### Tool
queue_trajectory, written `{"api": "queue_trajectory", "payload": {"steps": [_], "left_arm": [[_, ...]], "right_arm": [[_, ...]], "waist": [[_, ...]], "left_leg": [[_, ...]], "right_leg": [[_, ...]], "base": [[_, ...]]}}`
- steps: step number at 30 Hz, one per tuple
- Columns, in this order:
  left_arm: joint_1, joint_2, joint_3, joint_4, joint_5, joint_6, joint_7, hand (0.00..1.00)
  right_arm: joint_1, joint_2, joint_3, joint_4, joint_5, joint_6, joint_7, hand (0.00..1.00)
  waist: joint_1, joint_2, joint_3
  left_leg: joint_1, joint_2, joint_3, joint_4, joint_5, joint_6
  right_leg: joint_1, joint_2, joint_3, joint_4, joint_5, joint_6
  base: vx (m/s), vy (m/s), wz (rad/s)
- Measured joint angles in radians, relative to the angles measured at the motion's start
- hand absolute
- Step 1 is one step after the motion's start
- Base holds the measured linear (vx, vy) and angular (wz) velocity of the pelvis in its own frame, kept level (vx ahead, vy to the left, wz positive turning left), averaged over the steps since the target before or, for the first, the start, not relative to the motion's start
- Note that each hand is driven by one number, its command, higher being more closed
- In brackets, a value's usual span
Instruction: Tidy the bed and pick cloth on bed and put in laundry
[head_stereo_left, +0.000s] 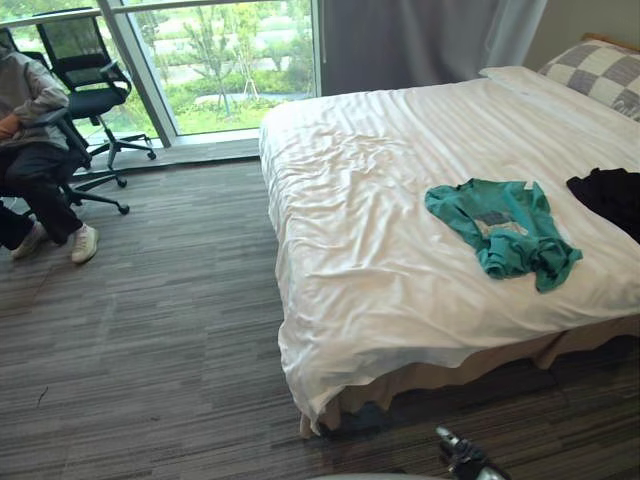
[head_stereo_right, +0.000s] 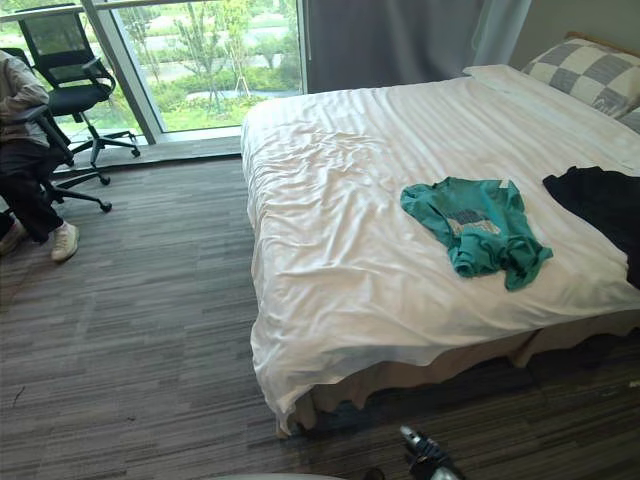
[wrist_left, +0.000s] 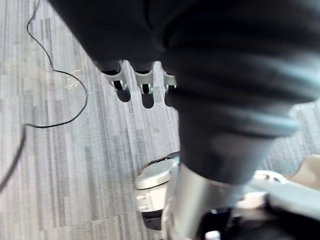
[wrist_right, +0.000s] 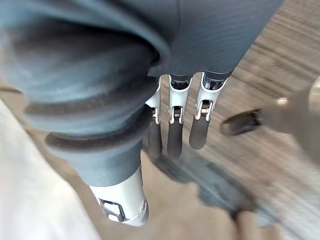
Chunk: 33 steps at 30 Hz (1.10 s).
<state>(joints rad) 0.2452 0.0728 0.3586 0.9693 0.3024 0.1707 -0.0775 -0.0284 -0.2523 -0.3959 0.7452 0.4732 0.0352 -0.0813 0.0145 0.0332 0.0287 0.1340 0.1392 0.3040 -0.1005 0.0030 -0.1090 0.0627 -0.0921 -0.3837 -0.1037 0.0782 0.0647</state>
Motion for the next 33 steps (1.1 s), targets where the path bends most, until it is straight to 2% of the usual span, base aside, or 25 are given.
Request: {"api": "queue_trajectory", "payload": {"steps": [2, 3, 5, 6, 7, 8, 10, 13, 15, 17, 18, 20, 22, 25, 28, 33], "left_arm": [[0.006, 0.013, -0.030, 0.001, -0.021, -0.011, 0.000, 0.00], [0.008, 0.015, -0.044, 0.001, -0.028, -0.020, 0.007, 0.00], [0.015, 0.029, -0.090, 0.001, -0.036, -0.044, 0.031, 0.00], [0.022, 0.041, -0.124, 0.000, -0.037, -0.070, 0.047, 0.00], [0.033, 0.054, -0.153, -0.002, -0.054, -0.096, 0.063, 0.00], [0.042, 0.058, -0.163, -0.010, -0.059, -0.107, 0.067, 0.00], [0.060, 0.074, -0.197, -0.021, -0.078, -0.139, 0.100, 0.00], [0.066, 0.099, -0.243, -0.021, -0.093, -0.170, 0.125, 0.00], [0.080, 0.108, -0.280, -0.021, -0.098, -0.206, 0.140, 0.00], [0.080, 0.108, -0.293, -0.023, -0.150, -0.239, 0.156, 0.00], [0.075, 0.108, -0.300, -0.027, -0.166, -0.246, 0.158, 0.00], [0.043, 0.119, -0.311, -0.050, -0.215, -0.263, 0.164, 0.00], [0.038, 0.125, -0.311, -0.090, -0.236, -0.269, 0.164, 0.00], [0.010, 0.132, -0.312, -0.168, -0.273, -0.270, 0.155, 0.00], [-0.007, 0.141, -0.312, -0.235, -0.302, -0.277, 0.125, 0.00], [-0.031, 0.135, -0.316, -0.275, -0.440, -0.299, 0.078, 0.00]], "right_arm": [[-0.113, -0.112, 0.010, -0.064, -0.004, -0.020, 0.049, 1.00], [-0.134, -0.141, 0.015, -0.080, -0.005, -0.025, 0.074, 1.00], [-0.170, -0.214, 0.061, -0.189, -0.025, -0.038, 0.151, 1.00], [-0.171, -0.242, 0.088, -0.312, -0.039, -0.059, 0.205, 1.00], [-0.169, -0.243, 0.108, -0.454, -0.048, -0.055, 0.257, 1.00], [-0.165, -0.241, 0.121, -0.517, -0.052, -0.051, 0.280, 1.00], [-0.148, -0.216, 0.151, -0.676, -0.065, -0.048, 0.378, 1.00], [-0.151, -0.184, 0.253, -0.703, -0.094, -0.046, 0.482, 1.00], [-0.168, -0.167, 0.355, -0.703, -0.102, -0.031, 0.521, 1.00], [-0.242, -0.136, 0.487, -0.701, -0.125, -0.005, 0.539, 1.00], [-0.269, -0.129, 0.513, -0.699, -0.127, -0.003, 0.539, 1.00], [-0.402, -0.114, 0.582, -0.673, -0.131, 0.012, 0.510, 1.00], [-0.500, -0.104, 0.604, -0.648, -0.130, 0.011, 0.482, 1.00], [-0.717, -0.092, 0.610, -0.561, -0.128, 0.009, 0.415, 1.00], [-0.835, -0.089, 0.611, -0.509, -0.121, 0.009, 0.382, 1.00], [-0.981, -0.102, 0.632, -0.383, -0.122, 0.017, 0.331, 1.00]], "waist": [[0.002, -0.006, -0.006], [0.004, -0.008, -0.007], [0.007, -0.016, -0.014], [0.005, -0.021, -0.018], [0.002, -0.020, -0.020], [0.002, -0.024, -0.021], [-0.002, -0.044, -0.021], [0.001, -0.070, -0.018], [0.001, -0.075, -0.015], [0.013, -0.077, 0.012], [0.021, -0.078, 0.022], [0.059, -0.093, 0.081], [0.084, -0.101, 0.107], [0.134, -0.100, 0.207], [0.165, -0.099, 0.299], [0.172, -0.069, 0.425]], "left_leg": [[-0.002, 0.002, -0.005, 0.000, 0.000, 0.000], [-0.005, 0.001, -0.008, 0.000, 0.000, 0.000], [-0.027, 0.000, -0.023, 0.000, 0.003, -0.004], [-0.036, 0.000, -0.030, 0.003, 0.010, -0.001], [-0.039, 0.000, -0.031, 0.007, 0.011, 0.000], [-0.038, 0.000, -0.033, 0.007, 0.011, 0.000], [-0.034, -0.005, -0.032, 0.008, 0.011, -0.001], [-0.035, -0.017, -0.039, 0.008, 0.011, 0.000], [-0.040, -0.026, -0.056, 0.008, 0.011, 0.000], [-0.061, -0.034, -0.083, 0.014, 0.012, 0.003], [-0.068, -0.034, -0.089, 0.015, 0.013, 0.010], [-0.116, -0.033, -0.135, 0.036, 0.015, 0.017], [-0.167, -0.032, -0.164, 0.046, 0.020, 0.022], [-0.244, -0.031, -0.225, 0.037, 0.078, 0.020], [-0.296, -0.032, -0.259, 0.031, 0.111, 0.024], [-0.381, -0.053, -0.288, 0.033, 0.138, 0.038]], "right_leg": [[-0.001, 0.003, -0.004, 0.000, 0.000, 0.000], [-0.002, 0.004, -0.006, 0.000, 0.000, 0.000], [-0.017, 0.004, -0.010, 0.000, 0.003, 0.004], [-0.030, 0.005, -0.011, 0.004, 0.011, -0.005], [-0.035, 0.008, -0.008, 0.004, 0.017, -0.013], [-0.035, 0.009, -0.006, 0.004, 0.017, -0.013], [-0.033, 0.006, -0.002, 0.004, 0.017, -0.013], [-0.030, 0.000, -0.006, 0.004, 0.017, -0.012], [-0.029, -0.010, -0.020, 0.004, 0.019, -0.009], [-0.030, -0.018, -0.033, 0.004, 0.023, -0.003], [-0.032, -0.019, -0.038, 0.004, 0.024, -0.002], [-0.047, -0.021, -0.072, 0.004, 0.024, 0.000], [-0.080, -0.020, -0.090, 0.004, 0.027, 0.000], [-0.133, -0.014, -0.143, 0.005, 0.051, -0.026], [-0.171, -0.015, -0.167, 0.005, 0.066, -0.039], [-0.237, -0.030, -0.190, 0.005, 0.089, -0.039]], "base": [[0.04, -0.012, 0.04], [0.05, -0.004, 0.16], [0.06, -0.001, 0.17], [0.13, -0.004, 0.05], [0.13, -0.005, -0.02], [0.12, -0.003, -0.11], [0.09, 0.005, -0.06], [0.04, 0.016, 0.06], [-0.01, 0.030, 0.18], [-0.08, 0.023, 0.23], [-0.14, -0.005, 0.34], [-0.15, -0.019, 0.47], [-0.13, -0.027, 0.40], [-0.07, -0.019, 0.48], [-0.05, 0.005, 0.33], [-0.02, 0.035, 0.19]]}}
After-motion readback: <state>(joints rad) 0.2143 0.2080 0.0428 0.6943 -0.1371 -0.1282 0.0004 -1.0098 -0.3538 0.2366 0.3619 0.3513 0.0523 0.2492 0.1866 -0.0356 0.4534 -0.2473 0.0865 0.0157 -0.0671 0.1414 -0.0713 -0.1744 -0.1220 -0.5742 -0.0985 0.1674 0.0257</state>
